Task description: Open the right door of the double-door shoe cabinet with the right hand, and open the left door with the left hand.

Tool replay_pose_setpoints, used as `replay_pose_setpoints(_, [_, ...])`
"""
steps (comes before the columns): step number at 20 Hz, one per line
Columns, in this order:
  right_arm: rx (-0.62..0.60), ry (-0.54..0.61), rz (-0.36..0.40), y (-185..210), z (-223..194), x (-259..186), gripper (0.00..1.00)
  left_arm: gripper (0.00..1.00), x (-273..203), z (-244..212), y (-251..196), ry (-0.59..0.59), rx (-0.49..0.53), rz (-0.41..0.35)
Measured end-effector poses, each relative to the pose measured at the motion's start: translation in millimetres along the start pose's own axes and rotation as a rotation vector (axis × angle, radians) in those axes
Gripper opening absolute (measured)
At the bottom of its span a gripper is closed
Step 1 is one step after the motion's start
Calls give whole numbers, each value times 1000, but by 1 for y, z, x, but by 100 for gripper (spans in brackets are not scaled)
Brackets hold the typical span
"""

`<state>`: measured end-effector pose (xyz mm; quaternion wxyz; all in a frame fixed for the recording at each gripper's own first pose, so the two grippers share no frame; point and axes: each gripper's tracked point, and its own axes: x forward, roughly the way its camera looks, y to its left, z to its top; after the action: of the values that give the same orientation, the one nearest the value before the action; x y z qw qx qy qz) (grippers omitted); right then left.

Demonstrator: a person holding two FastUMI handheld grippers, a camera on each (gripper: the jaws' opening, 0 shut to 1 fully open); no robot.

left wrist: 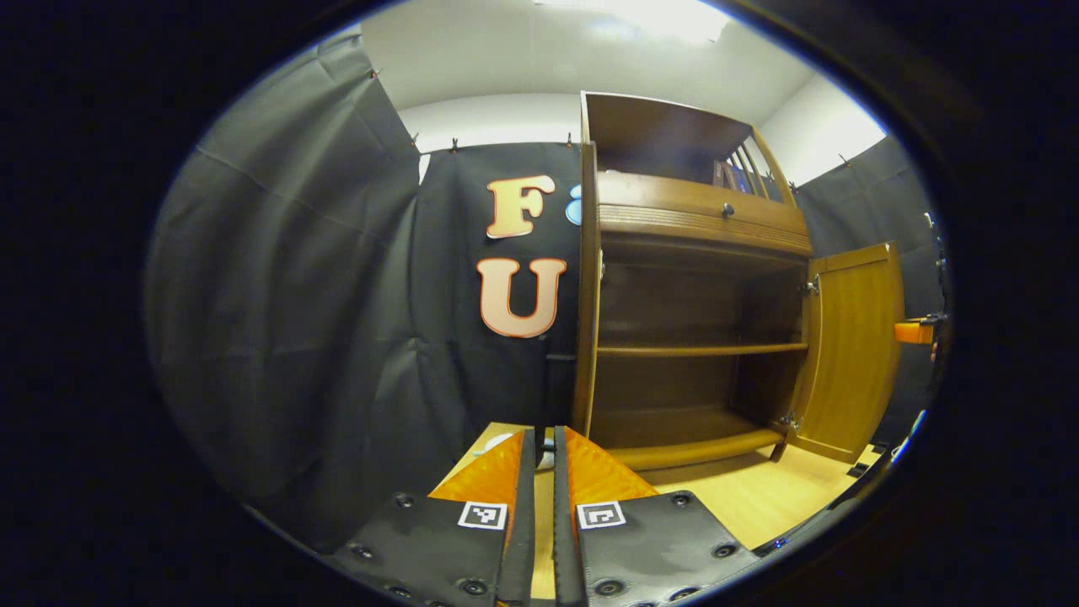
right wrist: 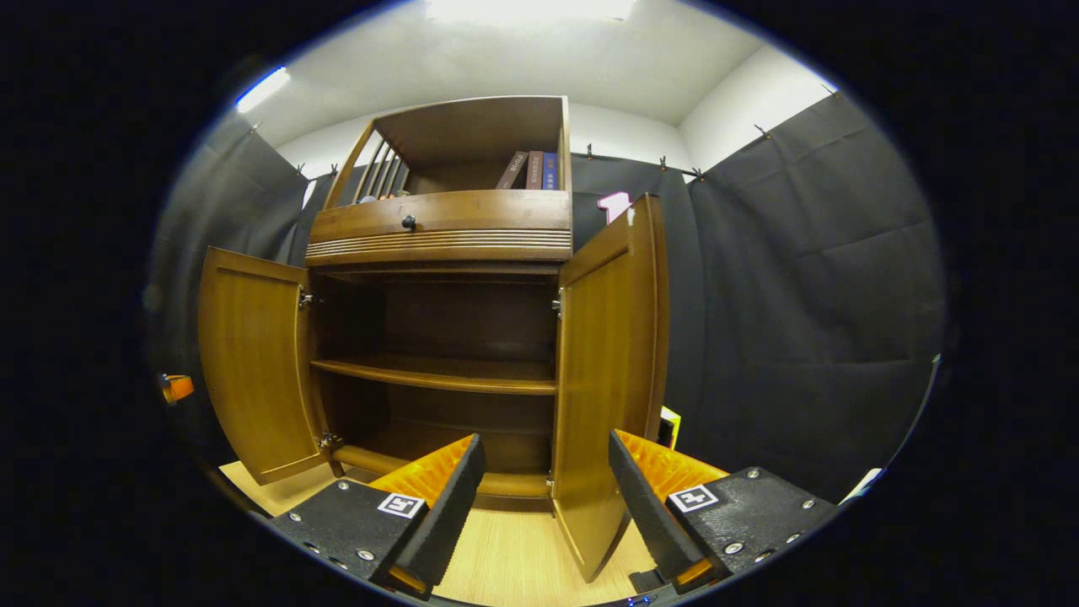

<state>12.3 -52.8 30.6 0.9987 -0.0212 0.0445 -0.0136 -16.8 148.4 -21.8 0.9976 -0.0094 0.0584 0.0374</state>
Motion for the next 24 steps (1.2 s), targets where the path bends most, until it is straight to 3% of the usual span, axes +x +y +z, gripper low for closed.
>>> replay_pose_setpoints(1, [0,-3,12,4,-1,1,93,16,1,11,-15,-25,-11,3])
replay_pose_setpoints(3, [-7,-12,18,7,-2,2,90,14,11,19,-46,-32,-38,-9])
replay_pose_setpoints(4, [-10,0,14,6,-7,3,93,17,21,20,-62,-22,-42,-5])
replay_pose_setpoints(10, [-20,74,-13,7,-48,4,90,19,39,22,-133,-45,-20,-73])
replay_pose_setpoints(12, [-8,78,-1,10,-56,0,90,32,44,20,-142,-52,1,-52])
replay_pose_setpoints(13, [8,78,8,12,-59,-1,96,39,45,18,-147,-48,-10,-52])
replay_pose_setpoints(16, [36,74,5,11,-60,-3,96,57,49,7,-158,-38,-44,-65])
replay_pose_setpoints(19, [28,59,3,6,-57,-6,96,61,47,-3,-151,-29,-55,-16])
replay_pose_setpoints(22, [26,41,7,0,-55,-5,96,80,46,-11,-157,-21,-51,-18])
replay_pose_setpoints(24, [29,44,4,-4,-56,-2,96,85,44,-19,-153,-10,-41,-6])
